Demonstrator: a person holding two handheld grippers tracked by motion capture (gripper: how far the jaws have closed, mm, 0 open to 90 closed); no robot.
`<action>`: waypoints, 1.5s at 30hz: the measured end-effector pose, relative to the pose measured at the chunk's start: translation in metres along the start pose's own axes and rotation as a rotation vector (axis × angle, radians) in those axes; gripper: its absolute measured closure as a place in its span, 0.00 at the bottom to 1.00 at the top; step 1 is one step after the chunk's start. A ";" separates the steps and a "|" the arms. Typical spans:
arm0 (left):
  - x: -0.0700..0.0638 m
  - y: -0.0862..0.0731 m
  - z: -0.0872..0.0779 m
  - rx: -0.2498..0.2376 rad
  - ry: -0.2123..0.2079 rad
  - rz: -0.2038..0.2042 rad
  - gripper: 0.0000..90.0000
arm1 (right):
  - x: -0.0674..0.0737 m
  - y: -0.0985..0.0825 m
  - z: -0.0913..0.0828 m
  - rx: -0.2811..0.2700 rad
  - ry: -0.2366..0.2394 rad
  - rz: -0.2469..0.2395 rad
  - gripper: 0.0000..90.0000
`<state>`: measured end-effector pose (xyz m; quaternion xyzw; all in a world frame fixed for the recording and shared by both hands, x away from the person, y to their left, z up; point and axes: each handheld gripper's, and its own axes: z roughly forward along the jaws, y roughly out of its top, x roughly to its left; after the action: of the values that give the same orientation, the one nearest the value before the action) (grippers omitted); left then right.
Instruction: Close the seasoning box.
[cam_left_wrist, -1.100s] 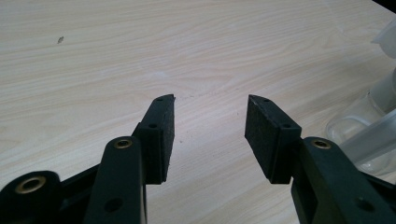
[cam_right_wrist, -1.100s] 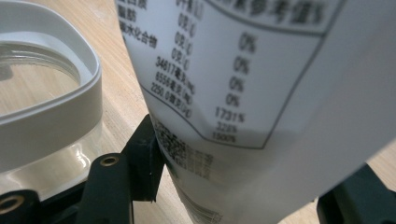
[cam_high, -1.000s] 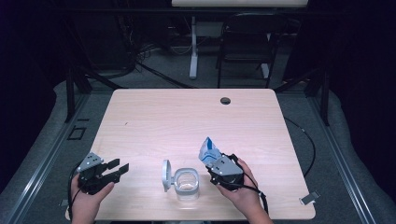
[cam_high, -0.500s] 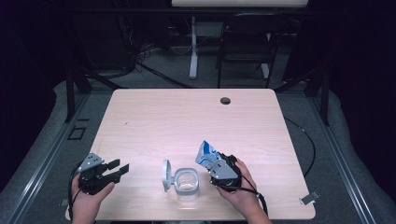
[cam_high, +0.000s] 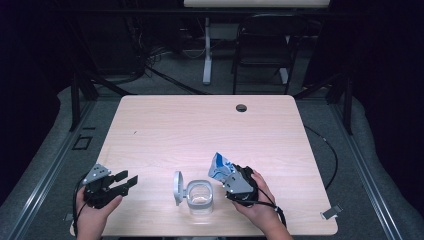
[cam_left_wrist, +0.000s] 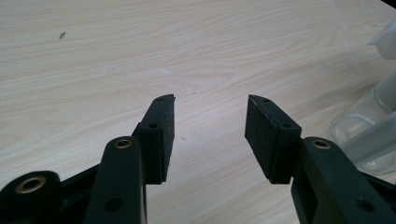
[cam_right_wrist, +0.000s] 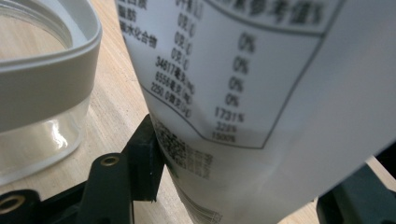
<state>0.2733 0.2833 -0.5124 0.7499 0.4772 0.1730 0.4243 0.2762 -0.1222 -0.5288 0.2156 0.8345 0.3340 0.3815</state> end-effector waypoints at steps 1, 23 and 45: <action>0.000 0.000 0.000 0.001 0.000 0.001 0.59 | 0.000 0.000 0.000 0.002 -0.003 -0.004 0.46; 0.000 0.000 0.000 -0.001 0.000 -0.002 0.59 | 0.006 0.005 -0.004 0.037 -0.049 -0.135 0.46; 0.001 -0.001 0.001 0.002 0.000 -0.002 0.59 | 0.015 0.000 -0.006 0.075 -0.066 -0.231 0.46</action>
<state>0.2737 0.2836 -0.5134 0.7500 0.4781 0.1721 0.4234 0.2625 -0.1149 -0.5333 0.1429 0.8527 0.2491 0.4364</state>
